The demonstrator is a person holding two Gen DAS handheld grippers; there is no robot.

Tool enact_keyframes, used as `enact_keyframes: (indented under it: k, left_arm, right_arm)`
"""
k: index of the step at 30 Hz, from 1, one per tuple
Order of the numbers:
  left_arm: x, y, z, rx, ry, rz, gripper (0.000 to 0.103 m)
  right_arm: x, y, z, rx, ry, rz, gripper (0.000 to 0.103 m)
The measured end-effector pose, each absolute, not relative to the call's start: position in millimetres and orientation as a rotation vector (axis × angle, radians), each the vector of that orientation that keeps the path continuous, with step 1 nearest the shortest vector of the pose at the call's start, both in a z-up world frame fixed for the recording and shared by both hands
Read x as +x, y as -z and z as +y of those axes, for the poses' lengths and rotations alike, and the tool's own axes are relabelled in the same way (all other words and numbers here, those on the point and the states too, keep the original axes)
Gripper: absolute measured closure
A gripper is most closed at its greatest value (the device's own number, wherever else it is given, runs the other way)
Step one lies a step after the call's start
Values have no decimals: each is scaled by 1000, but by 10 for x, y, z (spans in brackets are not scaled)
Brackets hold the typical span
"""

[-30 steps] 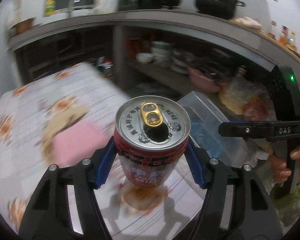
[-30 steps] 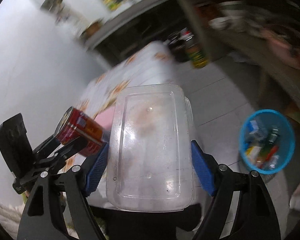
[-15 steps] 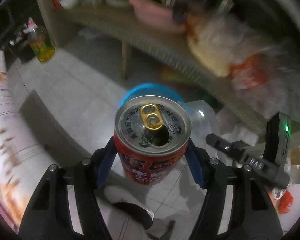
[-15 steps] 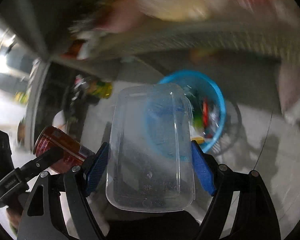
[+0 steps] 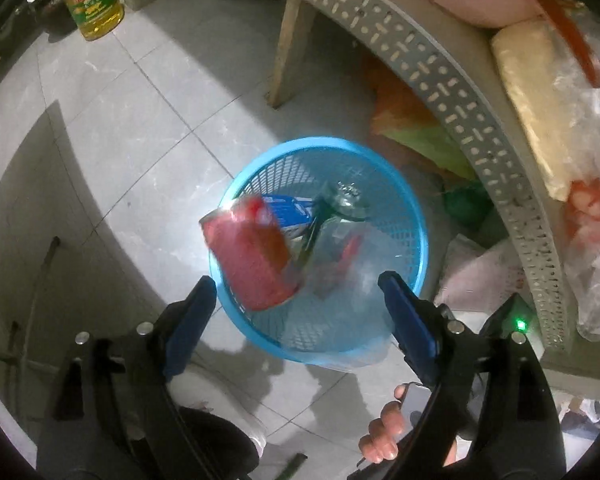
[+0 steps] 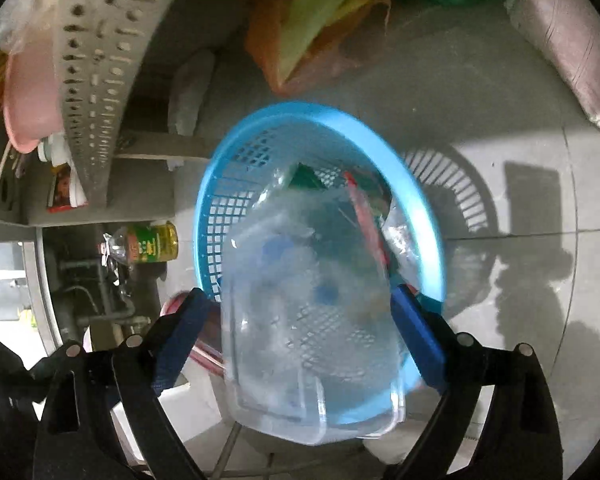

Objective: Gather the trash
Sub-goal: 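Open both tools to drop the can and container into the wastebasket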

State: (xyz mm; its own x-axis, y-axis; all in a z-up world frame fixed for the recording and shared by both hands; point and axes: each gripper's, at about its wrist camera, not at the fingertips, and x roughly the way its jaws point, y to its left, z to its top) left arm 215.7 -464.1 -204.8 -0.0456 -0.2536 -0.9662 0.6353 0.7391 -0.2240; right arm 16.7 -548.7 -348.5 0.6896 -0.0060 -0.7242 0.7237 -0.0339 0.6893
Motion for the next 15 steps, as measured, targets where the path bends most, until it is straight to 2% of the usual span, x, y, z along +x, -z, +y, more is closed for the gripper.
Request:
enact_keyframes:
  k: [8, 15]
  left_arm:
    - [2145, 1539, -4504, 282, 813, 1346, 21]
    - [2075, 960, -4032, 210, 882, 1260, 21]
  right_arm:
    - [-54, 3158, -5492, 1322, 768, 601, 13]
    - [-269, 2833, -5333, 1237, 752, 594, 13]
